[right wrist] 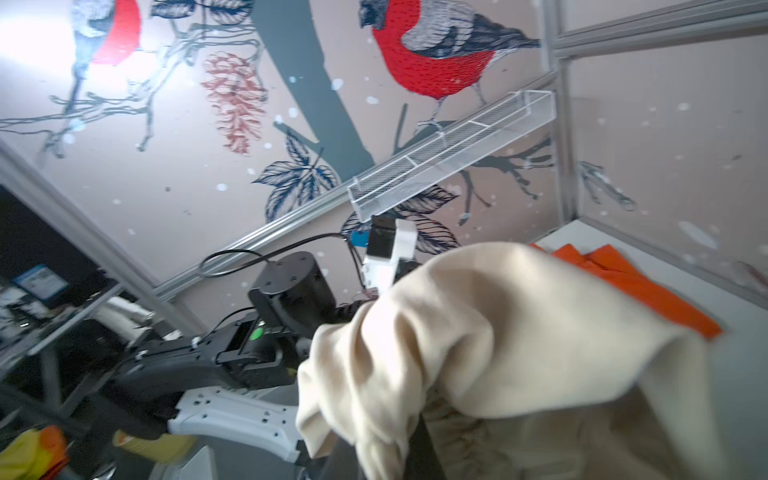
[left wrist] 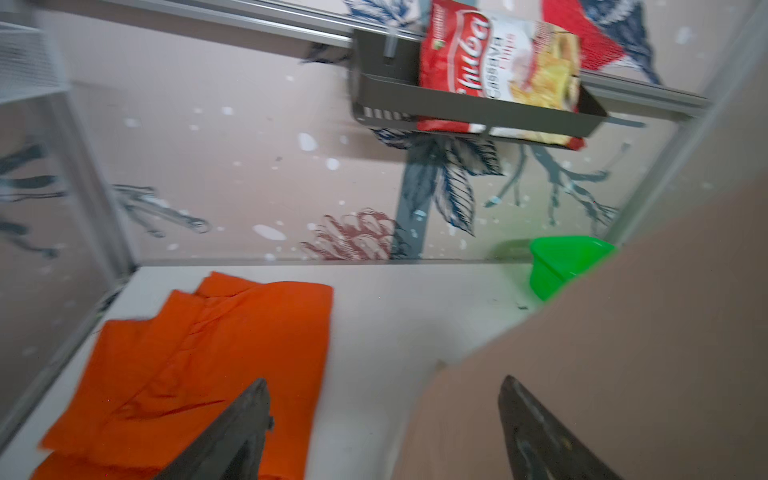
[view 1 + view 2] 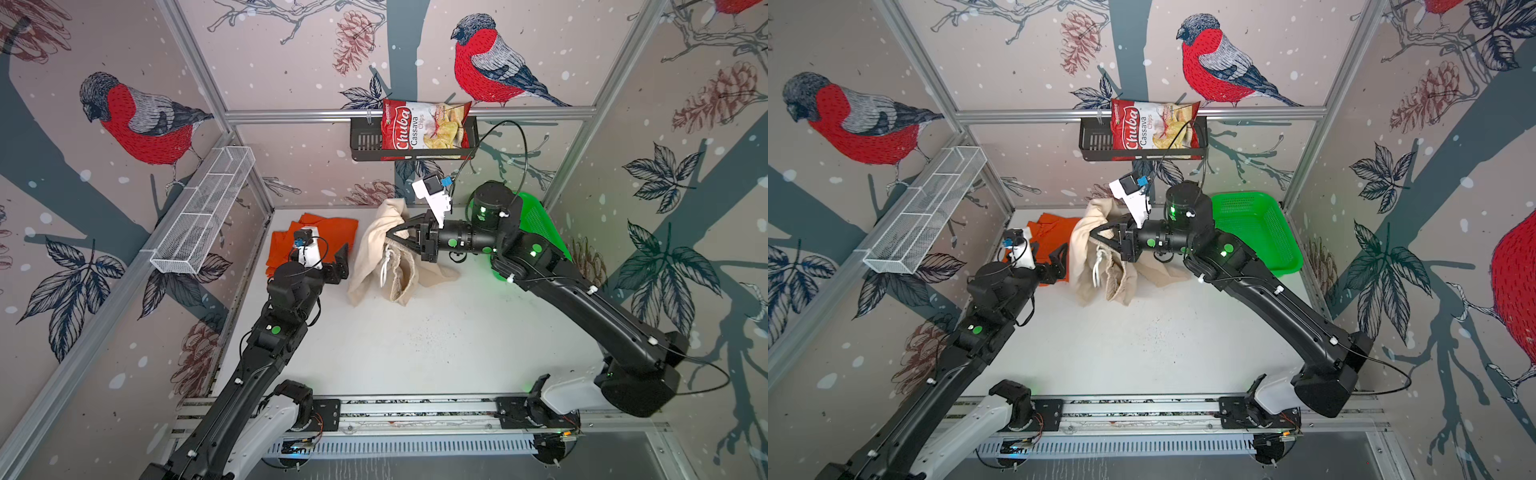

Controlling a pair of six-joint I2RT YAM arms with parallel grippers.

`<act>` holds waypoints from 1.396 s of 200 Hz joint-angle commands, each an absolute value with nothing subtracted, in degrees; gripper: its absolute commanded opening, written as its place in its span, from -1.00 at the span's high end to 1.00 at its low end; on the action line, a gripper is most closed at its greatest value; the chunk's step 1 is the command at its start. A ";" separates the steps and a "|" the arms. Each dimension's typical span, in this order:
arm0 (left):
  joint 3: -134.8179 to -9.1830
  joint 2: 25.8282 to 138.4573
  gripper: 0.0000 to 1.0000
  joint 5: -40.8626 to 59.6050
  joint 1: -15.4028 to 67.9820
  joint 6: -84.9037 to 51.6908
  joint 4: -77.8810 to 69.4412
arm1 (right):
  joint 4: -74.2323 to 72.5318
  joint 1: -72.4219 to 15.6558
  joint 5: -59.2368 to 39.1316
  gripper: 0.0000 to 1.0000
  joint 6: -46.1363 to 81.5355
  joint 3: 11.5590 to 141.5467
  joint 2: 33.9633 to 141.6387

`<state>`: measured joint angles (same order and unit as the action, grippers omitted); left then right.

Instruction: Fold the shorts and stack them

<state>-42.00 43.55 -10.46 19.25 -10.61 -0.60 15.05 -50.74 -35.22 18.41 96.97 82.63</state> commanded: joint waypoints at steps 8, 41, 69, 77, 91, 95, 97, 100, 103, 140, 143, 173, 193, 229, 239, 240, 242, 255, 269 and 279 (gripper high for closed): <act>-43.42 41.77 -0.69 -22.24 19.16 -12.36 3.73 | 9.14 -51.30 -46.63 1.00 23.33 98.09 83.80; -44.04 44.16 -0.70 -22.51 19.13 -11.96 5.45 | -3.98 -46.58 -49.13 0.96 35.87 89.52 83.84; -43.52 49.06 -0.71 -20.18 19.13 -12.12 5.49 | -2.84 -36.14 -41.43 0.81 40.95 77.25 87.09; -43.48 50.86 -0.71 -18.82 19.17 -12.14 5.52 | -1.74 -33.27 -40.03 0.72 40.16 74.57 89.29; -43.24 53.91 -0.70 -16.52 19.13 -12.55 5.07 | 2.29 -29.05 -36.27 0.36 37.05 72.50 94.22; -43.12 54.75 -0.70 -15.58 19.20 -12.76 4.89 | 3.66 -27.80 -34.21 0.21 35.66 72.30 95.88; -43.10 55.11 -0.71 -15.14 19.17 -12.86 4.78 | 3.90 -27.61 -33.85 0.18 35.41 72.23 96.19; -43.05 55.63 -0.70 -14.31 19.21 -13.04 4.64 | 4.96 -26.79 -32.29 0.08 34.50 72.20 97.48; -42.95 56.10 -0.70 -13.51 19.19 -13.14 4.46 | 5.48 -26.45 -31.50 0.04 34.16 72.21 98.09; -41.28 58.97 -0.67 -3.98 19.26 -14.94 1.71 | 11.73 -23.20 -20.35 -0.26 28.80 71.14 98.99; -40.92 58.90 -0.67 -3.10 19.36 -14.74 1.24 | 12.43 -23.10 -19.28 -0.26 28.38 70.97 98.32; -36.99 57.67 -0.60 6.56 21.58 -11.84 -5.98 | 14.39 -22.99 -18.15 -0.27 27.62 66.08 92.76; -35.09 57.86 -0.50 9.55 27.35 -7.13 -10.70 | 12.35 -23.01 -24.03 -0.25 29.62 60.05 90.46; -38.32 67.97 -0.48 7.14 38.99 -0.93 -11.24 | 4.83 -22.79 -29.91 -0.23 34.95 49.18 86.78; -40.36 72.48 -0.48 5.79 41.25 -0.36 -10.13 | 3.46 -22.64 -30.30 -0.23 36.04 47.32 85.95; -40.57 72.93 -0.48 5.66 41.45 -0.27 -9.99 | 3.31 -22.66 -30.31 -0.23 36.13 47.13 85.87; -41.22 73.89 -0.48 5.46 41.89 -0.09 -9.70 | 3.05 -22.61 -30.39 -0.23 36.41 46.65 85.69; -43.96 79.57 -0.48 3.67 44.31 1.45 -7.72 | 1.07 -22.18 -31.09 -0.23 37.89 44.20 84.56; -46.08 85.33 -0.48 1.58 45.95 1.85 -7.74 | -0.31 -21.76 -31.64 -0.23 39.14 42.20 83.55; -47.67 88.84 -0.48 1.67 46.55 1.77 -6.87 | -0.86 -21.56 -31.64 -0.25 40.16 41.09 82.91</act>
